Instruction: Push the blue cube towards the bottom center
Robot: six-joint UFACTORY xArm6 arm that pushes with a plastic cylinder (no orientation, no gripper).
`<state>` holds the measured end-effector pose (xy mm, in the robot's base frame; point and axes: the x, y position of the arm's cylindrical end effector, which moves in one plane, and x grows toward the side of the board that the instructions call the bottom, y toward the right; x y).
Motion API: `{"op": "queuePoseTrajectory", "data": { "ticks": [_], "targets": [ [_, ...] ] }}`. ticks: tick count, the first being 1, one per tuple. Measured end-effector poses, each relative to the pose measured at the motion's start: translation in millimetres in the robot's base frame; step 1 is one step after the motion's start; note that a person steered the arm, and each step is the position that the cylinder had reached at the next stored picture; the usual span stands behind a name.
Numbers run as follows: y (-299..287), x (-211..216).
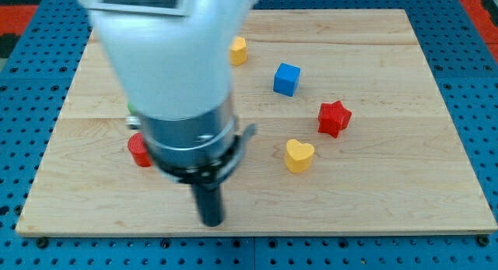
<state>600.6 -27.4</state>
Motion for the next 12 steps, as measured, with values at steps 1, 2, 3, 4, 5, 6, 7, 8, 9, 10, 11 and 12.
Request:
{"op": "queuePoseTrajectory", "data": {
  "ticks": [1,2,3,4,5,6,7,8,9,10,11,12],
  "targets": [
    [53.5,-14.3],
    [77.2,-23.9],
    [117.8,-27.9],
    [130.3,-26.8],
    [158.9,-26.3],
    [176.7,-26.3],
    [207.5,-26.1],
    [211.9,-26.1],
    [211.6,-26.1],
    [210.0,-26.1],
    [207.2,-26.1],
    [203.5,-26.1]
  ]
}}
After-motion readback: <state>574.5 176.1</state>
